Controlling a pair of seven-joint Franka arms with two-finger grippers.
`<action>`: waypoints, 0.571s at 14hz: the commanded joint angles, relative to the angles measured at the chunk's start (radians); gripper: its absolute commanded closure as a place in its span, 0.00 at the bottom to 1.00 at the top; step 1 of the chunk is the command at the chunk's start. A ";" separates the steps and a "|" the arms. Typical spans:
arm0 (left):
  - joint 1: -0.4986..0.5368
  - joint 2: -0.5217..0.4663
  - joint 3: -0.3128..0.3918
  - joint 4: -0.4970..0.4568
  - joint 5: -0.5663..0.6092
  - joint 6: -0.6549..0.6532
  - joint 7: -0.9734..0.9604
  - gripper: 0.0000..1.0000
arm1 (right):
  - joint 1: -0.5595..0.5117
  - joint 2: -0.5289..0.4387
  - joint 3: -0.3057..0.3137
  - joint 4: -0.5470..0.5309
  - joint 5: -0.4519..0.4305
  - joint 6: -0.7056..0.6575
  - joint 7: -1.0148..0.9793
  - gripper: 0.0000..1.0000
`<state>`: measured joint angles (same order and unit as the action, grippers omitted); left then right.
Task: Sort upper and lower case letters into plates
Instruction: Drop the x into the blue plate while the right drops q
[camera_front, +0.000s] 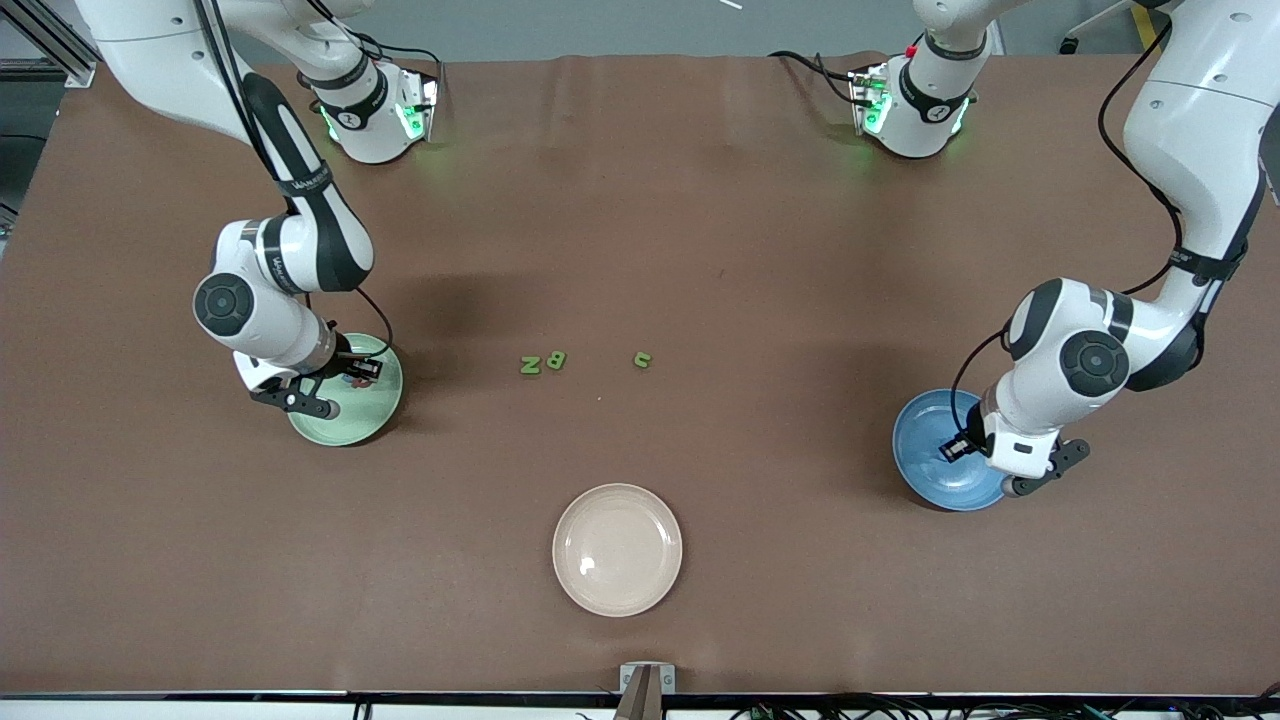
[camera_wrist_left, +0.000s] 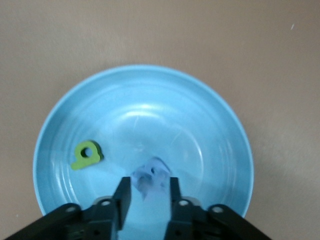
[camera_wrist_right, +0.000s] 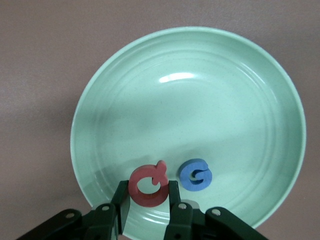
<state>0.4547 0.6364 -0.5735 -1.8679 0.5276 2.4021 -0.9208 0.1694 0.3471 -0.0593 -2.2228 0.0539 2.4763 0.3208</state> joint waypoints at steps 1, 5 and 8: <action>0.001 -0.052 -0.025 -0.048 0.020 -0.003 -0.024 0.00 | -0.016 0.013 0.015 -0.018 -0.002 0.033 -0.009 0.96; -0.024 -0.052 -0.153 -0.046 0.019 -0.066 -0.146 0.00 | -0.014 0.016 0.015 -0.015 -0.002 0.027 -0.009 0.36; -0.114 -0.049 -0.192 -0.048 0.017 -0.066 -0.291 0.00 | -0.007 0.010 0.016 0.006 -0.002 -0.008 0.006 0.00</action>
<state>0.3984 0.6191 -0.7549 -1.8912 0.5279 2.3484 -1.1159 0.1695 0.3774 -0.0563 -2.2199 0.0539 2.4941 0.3210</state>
